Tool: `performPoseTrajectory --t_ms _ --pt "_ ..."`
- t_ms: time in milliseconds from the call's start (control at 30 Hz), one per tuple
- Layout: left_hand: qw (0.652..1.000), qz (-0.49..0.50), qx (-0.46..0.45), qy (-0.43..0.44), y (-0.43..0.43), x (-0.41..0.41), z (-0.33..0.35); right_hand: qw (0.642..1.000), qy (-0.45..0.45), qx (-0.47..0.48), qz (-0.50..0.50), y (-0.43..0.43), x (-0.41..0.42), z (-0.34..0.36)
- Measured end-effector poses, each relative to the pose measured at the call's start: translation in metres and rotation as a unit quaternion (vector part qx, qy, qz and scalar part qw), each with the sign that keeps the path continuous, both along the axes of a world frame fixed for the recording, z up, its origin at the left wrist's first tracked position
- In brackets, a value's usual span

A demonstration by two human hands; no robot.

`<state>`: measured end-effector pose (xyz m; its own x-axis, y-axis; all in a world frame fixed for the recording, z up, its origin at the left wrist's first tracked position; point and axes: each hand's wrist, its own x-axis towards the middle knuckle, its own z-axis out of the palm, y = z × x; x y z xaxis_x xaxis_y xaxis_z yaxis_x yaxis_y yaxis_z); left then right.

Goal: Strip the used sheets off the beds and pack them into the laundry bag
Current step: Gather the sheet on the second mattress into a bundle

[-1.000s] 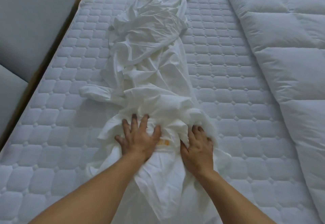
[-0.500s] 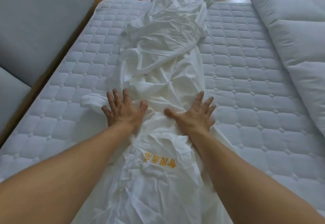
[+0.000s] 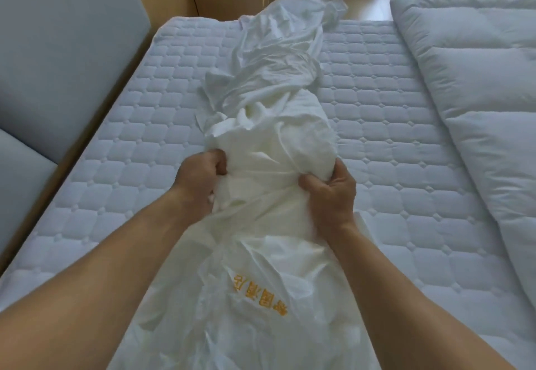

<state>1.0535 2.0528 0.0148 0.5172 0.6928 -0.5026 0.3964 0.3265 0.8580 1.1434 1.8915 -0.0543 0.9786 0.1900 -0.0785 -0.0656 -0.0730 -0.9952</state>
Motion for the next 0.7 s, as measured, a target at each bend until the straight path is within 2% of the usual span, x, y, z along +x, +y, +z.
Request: performPoseTrajectory --t_ms 100,167,200,300,433,500,567,633,667,700 --pt "0.981 -0.012 0.191 -0.036 -0.022 -0.026 0.051 0.992 -0.065 0.104 -0.012 -0.013 -0.016 0.049" --pt "0.958 -0.028 0.281 -0.056 -0.042 -0.049 0.074 0.988 -0.096 0.12 -0.019 -0.022 -0.033 0.078" --pt "0.954 -0.015 0.292 -0.071 -0.053 -0.062 0.081 0.987 -0.109 0.114 -0.023 -0.03 -0.045 0.088" --pt "0.962 0.037 0.241 -0.125 -0.097 -0.113 0.095 0.985 -0.157 0.073 -0.028 -0.07 -0.096 0.096" --pt "0.982 0.088 0.155 -0.067 -0.147 -0.198 0.069 0.984 -0.173 0.023 -0.02 -0.139 -0.189 0.079" --pt "0.984 0.047 0.173 0.012 -0.158 -0.235 0.038 0.995 -0.08 0.007 -0.054 -0.166 -0.228 0.068" --pt "0.966 -0.077 0.194 0.152 -0.158 -0.258 0.002 0.988 0.072 -0.092 -0.1 -0.183 -0.257 0.051" --pt "0.908 -0.198 0.218 0.3 -0.154 -0.267 -0.016 0.939 0.227 -0.257 -0.03 -0.191 -0.273 0.033" --pt "0.884 -0.215 0.251 0.331 -0.151 -0.269 -0.021 0.908 0.272 -0.32 0.019 -0.192 -0.276 0.027" --pt "0.881 -0.201 0.287 0.318 -0.148 -0.269 -0.025 0.894 0.271 -0.357 0.03 -0.193 -0.275 0.022"
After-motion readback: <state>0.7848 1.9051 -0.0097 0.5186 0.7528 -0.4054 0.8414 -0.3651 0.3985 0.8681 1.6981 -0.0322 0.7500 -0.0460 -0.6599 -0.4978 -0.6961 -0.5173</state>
